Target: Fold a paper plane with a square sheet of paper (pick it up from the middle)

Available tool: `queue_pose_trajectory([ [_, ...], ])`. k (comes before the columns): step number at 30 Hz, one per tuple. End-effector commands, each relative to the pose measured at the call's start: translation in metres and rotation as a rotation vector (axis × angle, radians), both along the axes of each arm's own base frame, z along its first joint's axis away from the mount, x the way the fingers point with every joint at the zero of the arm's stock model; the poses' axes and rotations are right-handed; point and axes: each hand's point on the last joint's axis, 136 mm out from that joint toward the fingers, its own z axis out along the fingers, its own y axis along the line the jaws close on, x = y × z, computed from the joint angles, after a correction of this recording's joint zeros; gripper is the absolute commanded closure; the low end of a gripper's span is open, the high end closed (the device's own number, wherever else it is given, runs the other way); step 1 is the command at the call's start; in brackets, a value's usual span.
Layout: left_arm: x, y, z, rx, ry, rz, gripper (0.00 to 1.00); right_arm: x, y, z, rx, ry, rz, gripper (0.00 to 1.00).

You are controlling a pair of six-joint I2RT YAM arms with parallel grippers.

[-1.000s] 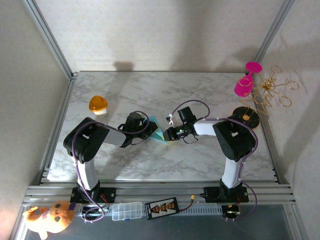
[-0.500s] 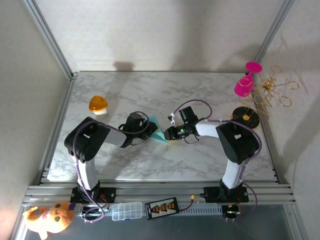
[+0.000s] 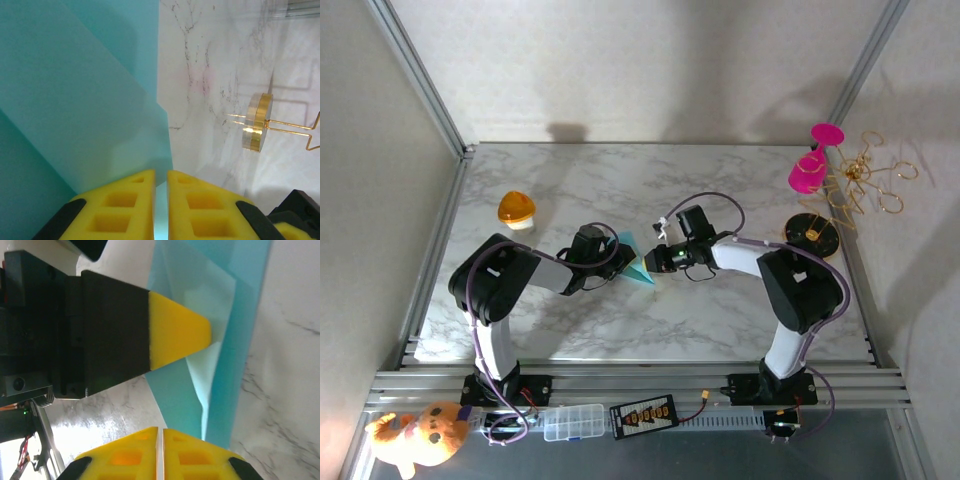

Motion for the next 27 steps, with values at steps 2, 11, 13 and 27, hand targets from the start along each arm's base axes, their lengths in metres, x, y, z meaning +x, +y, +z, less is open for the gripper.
queue_pose_trajectory([
  [2, 0.003, -0.004, 0.0, -0.012, 0.009, -0.013, 0.86, -0.001, 0.013, 0.0, 0.026, 0.024, 0.036, 0.89],
  [11, 0.002, -0.004, -0.001, -0.008, 0.014, -0.011, 0.86, -0.001, 0.007, -0.022, -0.037, 0.059, 0.021, 0.9],
  [13, 0.002, -0.003, -0.003, -0.005, 0.017, -0.009, 0.86, -0.002, 0.006, -0.025, -0.045, 0.065, 0.022, 0.9],
  [27, 0.001, 0.0, -0.007, 0.008, 0.025, 0.003, 0.86, -0.006, 0.001, -0.036, -0.077, 0.087, 0.02, 0.89],
])
